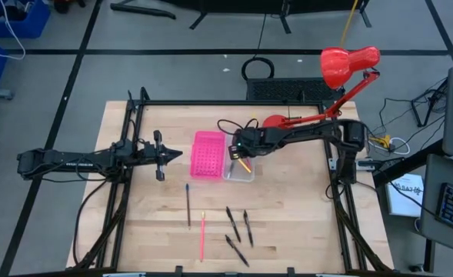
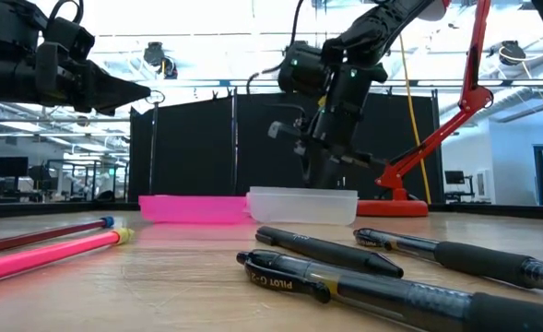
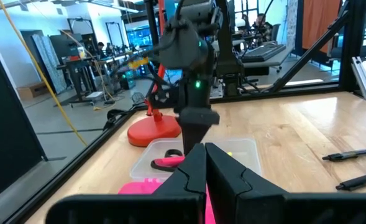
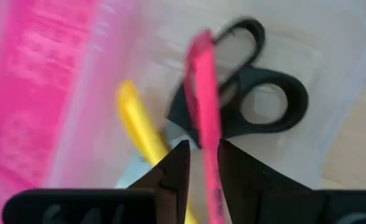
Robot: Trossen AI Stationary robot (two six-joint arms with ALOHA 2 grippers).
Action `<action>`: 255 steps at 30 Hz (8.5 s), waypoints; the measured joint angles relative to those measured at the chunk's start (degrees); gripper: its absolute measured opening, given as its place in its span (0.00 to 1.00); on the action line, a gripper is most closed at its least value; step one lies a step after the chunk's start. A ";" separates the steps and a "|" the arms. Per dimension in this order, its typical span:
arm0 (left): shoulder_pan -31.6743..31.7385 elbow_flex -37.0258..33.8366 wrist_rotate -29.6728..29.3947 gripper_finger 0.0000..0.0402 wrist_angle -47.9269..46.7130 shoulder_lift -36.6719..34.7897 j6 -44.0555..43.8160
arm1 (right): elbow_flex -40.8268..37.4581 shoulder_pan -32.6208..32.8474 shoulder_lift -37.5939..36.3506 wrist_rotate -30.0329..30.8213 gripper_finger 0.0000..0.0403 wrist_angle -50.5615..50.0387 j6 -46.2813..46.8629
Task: Pick & place school supplies into a supply box
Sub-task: Put the pink ballpen into the pink supply box, then put the brown supply into the pink supply box
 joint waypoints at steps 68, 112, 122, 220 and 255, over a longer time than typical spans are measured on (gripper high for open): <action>0.00 0.00 -5.13 0.06 -2.08 0.00 7.42 | -60.65 19.95 -73.46 5.85 0.00 55.29 -66.43; -6.92 11.70 -29.98 0.01 -29.28 5.20 -27.87 | -68.19 19.35 -92.49 -6.10 0.00 46.15 -82.95; -21.33 32.79 -39.21 0.01 -55.61 27.76 -60.55 | -68.22 19.37 -92.49 -6.03 0.00 43.37 -80.41; -26.97 73.53 -10.43 0.05 -83.73 78.29 -84.03 | -68.32 19.48 -92.34 -6.24 0.00 40.08 -65.21; 3.07 86.90 -17.55 0.05 -56.51 84.08 -62.14 | -68.32 19.48 -92.32 -6.02 0.00 43.74 -72.54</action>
